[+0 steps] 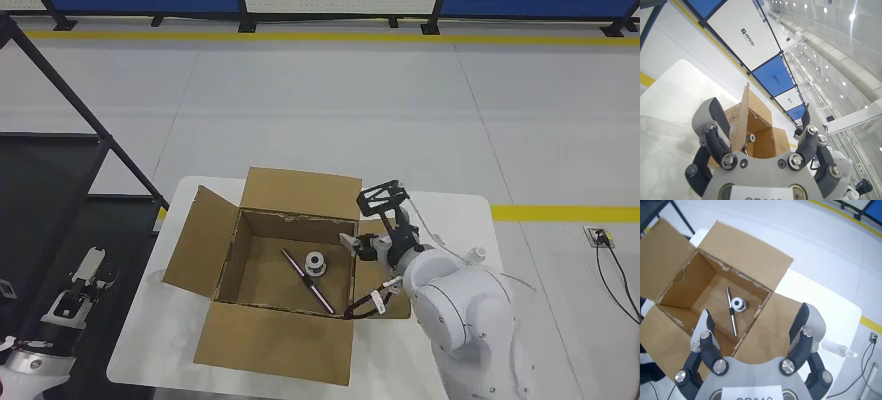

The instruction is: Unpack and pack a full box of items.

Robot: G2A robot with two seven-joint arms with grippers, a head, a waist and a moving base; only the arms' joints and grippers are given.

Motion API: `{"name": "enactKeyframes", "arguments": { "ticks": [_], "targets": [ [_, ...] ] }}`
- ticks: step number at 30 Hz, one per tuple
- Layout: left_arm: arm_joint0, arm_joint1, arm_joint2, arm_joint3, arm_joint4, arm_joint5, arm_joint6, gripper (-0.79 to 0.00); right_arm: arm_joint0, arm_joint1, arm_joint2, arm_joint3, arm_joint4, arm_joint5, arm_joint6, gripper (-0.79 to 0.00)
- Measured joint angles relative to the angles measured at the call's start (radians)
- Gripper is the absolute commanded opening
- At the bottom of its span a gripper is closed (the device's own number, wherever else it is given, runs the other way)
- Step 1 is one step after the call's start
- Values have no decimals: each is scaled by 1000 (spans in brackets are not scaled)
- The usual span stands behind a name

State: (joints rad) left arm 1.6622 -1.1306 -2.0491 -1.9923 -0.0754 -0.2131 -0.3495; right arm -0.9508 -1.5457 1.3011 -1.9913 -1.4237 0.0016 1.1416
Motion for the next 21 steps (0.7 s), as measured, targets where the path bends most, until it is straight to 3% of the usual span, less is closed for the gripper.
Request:
{"name": "enactKeyframes", "arguments": {
  "ticks": [6,13,21],
  "targets": [
    [0,0,0,0,0,0,0,0,4,14,180,53,12,68,-65,0],
    [0,0,0,0,0,0,0,0,91,32,318,281,-37,135,-53,0],
    [0,0,0,0,0,0,0,0,92,56,414,421,-47,85,-50,0]
  ]
}}
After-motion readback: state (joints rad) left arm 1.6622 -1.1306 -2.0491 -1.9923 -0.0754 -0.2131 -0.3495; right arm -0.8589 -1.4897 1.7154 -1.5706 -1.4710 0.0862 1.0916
